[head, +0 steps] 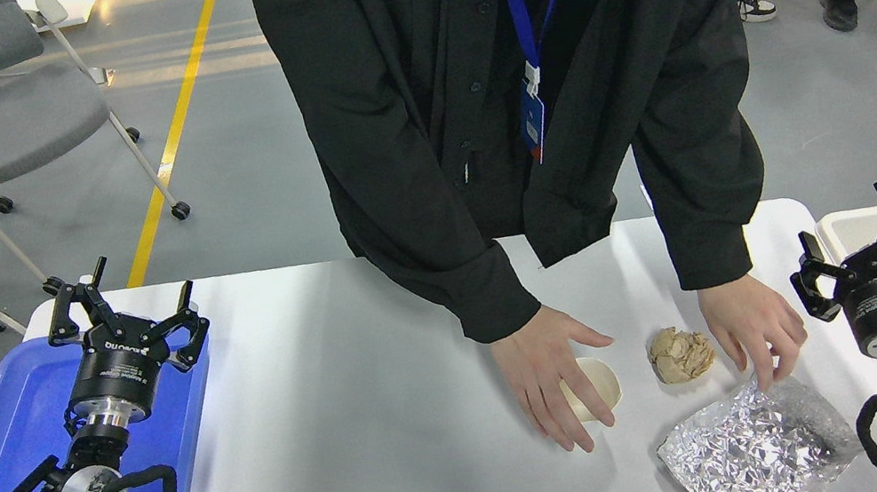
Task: Tidy desktop
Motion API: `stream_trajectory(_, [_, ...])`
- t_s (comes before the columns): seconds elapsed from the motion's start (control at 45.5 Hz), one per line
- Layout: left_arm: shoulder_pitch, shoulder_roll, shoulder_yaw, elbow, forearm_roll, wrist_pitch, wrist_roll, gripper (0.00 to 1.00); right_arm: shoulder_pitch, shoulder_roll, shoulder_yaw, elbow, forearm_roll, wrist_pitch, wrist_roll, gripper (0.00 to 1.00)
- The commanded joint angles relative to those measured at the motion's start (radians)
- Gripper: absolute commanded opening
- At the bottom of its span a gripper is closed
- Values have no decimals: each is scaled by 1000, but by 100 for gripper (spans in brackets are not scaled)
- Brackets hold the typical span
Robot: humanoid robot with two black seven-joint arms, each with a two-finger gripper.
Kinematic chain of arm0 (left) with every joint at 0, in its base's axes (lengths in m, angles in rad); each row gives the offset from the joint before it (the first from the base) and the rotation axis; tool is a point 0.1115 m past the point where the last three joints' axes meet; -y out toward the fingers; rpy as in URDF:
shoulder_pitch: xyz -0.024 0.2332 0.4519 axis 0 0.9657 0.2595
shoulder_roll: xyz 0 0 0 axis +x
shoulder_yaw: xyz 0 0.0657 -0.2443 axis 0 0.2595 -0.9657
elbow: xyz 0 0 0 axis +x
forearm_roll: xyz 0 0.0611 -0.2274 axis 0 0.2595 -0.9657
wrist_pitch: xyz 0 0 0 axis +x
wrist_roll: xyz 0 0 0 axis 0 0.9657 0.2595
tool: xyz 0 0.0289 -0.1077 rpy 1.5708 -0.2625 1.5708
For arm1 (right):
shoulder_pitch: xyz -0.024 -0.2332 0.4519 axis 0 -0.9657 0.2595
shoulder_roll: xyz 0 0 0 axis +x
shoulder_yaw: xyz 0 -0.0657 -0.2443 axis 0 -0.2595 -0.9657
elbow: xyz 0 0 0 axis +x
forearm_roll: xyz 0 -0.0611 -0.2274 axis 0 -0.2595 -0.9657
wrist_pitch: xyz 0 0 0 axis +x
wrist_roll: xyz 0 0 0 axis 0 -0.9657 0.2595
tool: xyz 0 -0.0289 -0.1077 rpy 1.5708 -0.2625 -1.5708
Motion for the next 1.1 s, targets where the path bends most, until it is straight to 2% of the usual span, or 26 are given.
stream_trajectory(0.0, [0, 0, 0, 0, 0, 0, 0, 100, 0, 1, -1, 4, 1, -3, -2, 100])
stream_trajectory(0.264, [0, 0, 0, 0, 0, 0, 0, 100, 1, -43, -15, 19, 12, -1, -5, 100])
stream_trajectory(0.33, [0, 0, 1, 0, 0, 0, 0, 100, 3, -65, -16, 39, 35, -1, -35, 100])
stream_trajectory(0.549, [0, 0, 0, 0, 0, 0, 0, 100, 3, -187, -107, 162, 61, -39, -193, 100])
stream_trajectory(0.681, [2, 0, 0, 0, 0, 2, 0, 100, 21, -302, -183, 235, 57, -36, -194, 100])
stream_trajectory(0.813, [0, 0, 0, 0, 0, 2, 0, 100, 53, -367, -191, 294, 53, -44, -195, 100])
stream_trajectory(0.923, [0, 0, 0, 0, 0, 0, 0, 100, 79, -420, -246, 310, 29, -47, -218, 100])
stream_trajectory(1.033, [0, 0, 1, 0, 0, -2, 0, 100, 133, -488, -357, 349, -46, -42, -279, 100])
stream_trajectory(1.077, [2, 0, 1, 0, 0, -2, 0, 100, 150, -512, -384, 369, -60, -43, -290, 100])
